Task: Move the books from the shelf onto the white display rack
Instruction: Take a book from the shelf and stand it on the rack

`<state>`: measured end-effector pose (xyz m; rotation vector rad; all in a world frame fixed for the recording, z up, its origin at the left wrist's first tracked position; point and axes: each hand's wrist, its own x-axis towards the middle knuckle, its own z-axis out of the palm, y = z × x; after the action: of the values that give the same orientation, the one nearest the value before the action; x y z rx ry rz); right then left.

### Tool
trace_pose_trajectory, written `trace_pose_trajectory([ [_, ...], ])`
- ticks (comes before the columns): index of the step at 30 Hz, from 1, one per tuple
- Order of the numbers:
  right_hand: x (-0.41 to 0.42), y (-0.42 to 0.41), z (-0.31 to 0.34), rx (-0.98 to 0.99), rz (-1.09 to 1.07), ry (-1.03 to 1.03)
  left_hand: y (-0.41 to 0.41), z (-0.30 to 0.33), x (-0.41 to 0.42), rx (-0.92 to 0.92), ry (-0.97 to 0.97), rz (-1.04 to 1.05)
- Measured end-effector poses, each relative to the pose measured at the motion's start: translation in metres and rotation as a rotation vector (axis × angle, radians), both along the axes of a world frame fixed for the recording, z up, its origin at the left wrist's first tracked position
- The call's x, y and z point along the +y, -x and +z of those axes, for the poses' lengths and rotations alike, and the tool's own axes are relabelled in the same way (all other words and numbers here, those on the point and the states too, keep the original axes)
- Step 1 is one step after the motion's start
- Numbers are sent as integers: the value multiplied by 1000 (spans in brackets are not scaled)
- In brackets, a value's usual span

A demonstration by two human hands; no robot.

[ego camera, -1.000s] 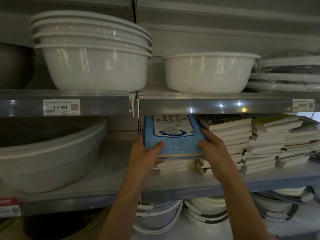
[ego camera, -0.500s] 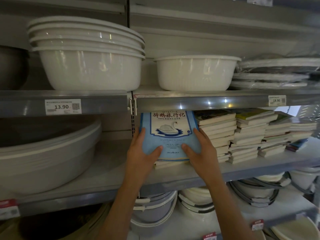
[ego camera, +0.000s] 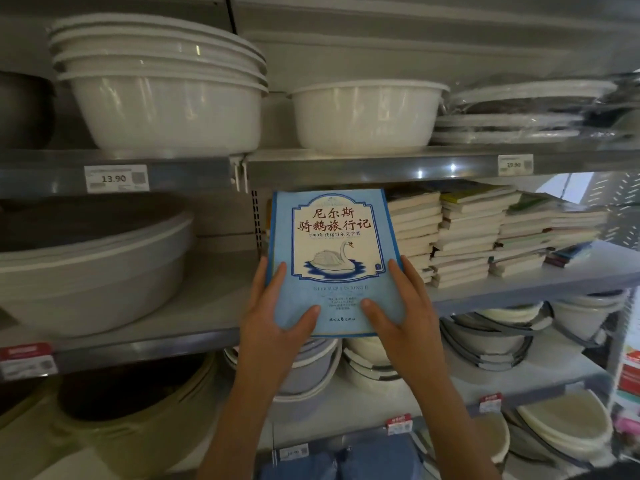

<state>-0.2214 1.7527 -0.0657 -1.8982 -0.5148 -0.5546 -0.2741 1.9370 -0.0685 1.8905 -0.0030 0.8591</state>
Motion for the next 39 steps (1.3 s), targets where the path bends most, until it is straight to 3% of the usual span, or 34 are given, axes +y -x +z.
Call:
trace_pose_trajectory([
  [14,-203,129,-48,9,-234,-9,85,-43,-190,-16,-91,-212],
  [23,-334,199,-54,69,-456,-39,105,-54,-327,-17,-80,-480],
  [31,-436,222,-65,116,-678,-68,80,-70,-444,-29,-96,-735],
  [39,-554,186,-70,133,-867,-54,14,-81,-583,-21,-82,-932],
])
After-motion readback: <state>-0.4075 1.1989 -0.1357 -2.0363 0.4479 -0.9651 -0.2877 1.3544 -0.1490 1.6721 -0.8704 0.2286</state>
